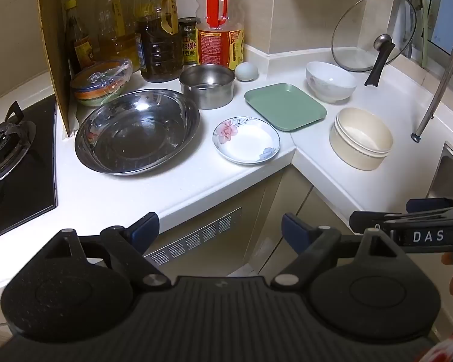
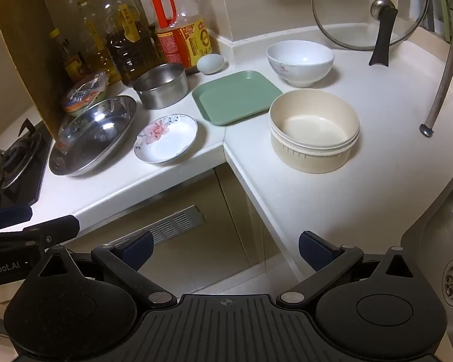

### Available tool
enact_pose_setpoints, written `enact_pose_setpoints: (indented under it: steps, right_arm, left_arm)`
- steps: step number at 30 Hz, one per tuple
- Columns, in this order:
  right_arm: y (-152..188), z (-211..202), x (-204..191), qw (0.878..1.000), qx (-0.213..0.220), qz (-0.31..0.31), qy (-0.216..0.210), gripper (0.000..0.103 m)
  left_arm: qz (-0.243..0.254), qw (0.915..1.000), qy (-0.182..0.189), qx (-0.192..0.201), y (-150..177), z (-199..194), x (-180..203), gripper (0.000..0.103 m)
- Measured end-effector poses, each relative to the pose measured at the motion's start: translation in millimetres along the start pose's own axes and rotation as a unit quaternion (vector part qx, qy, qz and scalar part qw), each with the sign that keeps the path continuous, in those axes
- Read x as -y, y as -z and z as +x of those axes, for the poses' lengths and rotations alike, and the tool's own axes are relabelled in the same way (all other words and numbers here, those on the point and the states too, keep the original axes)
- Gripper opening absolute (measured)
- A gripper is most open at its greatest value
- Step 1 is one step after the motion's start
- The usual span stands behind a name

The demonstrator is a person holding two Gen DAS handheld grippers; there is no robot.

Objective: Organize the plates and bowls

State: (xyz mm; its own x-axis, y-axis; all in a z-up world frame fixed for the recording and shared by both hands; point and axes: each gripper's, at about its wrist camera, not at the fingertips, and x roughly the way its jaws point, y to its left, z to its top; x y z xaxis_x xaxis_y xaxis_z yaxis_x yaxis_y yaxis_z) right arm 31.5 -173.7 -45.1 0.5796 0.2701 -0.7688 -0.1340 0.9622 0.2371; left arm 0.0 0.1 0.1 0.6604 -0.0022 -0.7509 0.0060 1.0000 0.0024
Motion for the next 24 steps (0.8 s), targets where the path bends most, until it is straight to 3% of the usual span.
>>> enact_pose_setpoints:
  steps: [24]
  right_arm:
    - [0.4, -2.8, 0.0, 1.000, 0.004, -0.002, 0.001, 0.102]
  left_arm:
    - [-0.003, 1.0000, 0.001, -0.007, 1.6, 0.6, -1.5, 0.087]
